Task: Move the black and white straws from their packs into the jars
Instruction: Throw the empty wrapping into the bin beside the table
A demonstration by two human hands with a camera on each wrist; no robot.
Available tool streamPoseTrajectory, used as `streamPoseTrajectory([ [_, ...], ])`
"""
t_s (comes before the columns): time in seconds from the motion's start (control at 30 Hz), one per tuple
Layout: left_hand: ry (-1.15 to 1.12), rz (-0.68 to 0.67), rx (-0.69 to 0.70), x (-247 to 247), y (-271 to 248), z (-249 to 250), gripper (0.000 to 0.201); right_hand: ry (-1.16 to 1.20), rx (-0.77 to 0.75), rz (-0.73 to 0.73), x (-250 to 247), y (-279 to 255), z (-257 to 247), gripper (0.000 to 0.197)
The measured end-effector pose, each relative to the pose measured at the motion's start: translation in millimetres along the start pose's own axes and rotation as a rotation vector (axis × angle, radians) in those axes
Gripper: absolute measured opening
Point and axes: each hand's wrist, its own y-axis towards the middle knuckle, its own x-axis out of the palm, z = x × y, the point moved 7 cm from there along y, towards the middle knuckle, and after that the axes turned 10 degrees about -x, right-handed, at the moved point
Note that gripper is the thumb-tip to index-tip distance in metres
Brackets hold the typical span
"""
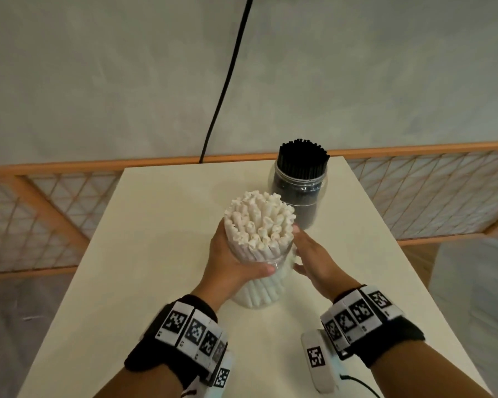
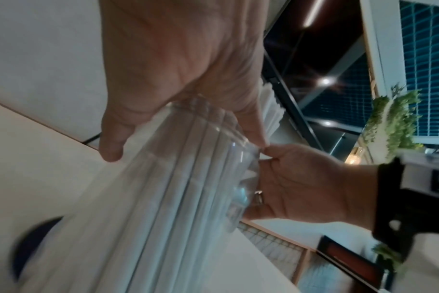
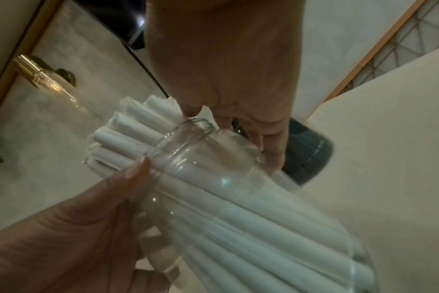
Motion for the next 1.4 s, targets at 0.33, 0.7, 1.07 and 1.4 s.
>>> streamPoseTrajectory([
  [0.33,-0.094,0.164,-0.073,-63,36,-7,0.085,-0.33,-0.069,-0.237,30,68,-1,0.052],
  [0.7,-0.031,0.222,-0.07,-77,80,7,0.07,-0.851,-0.13,0.243,-48,108,-35,0.05],
  [1.07,0.08,0.236,-0.085,-85,101,17,0.072,-0.857,-0.2,0.163,-28,107,-39,0.042],
  [1.4,0.133,0.245,-0.122,-92,105,20,0.076,-0.877,-0.246,0.095,-8,105,-36,0.051],
])
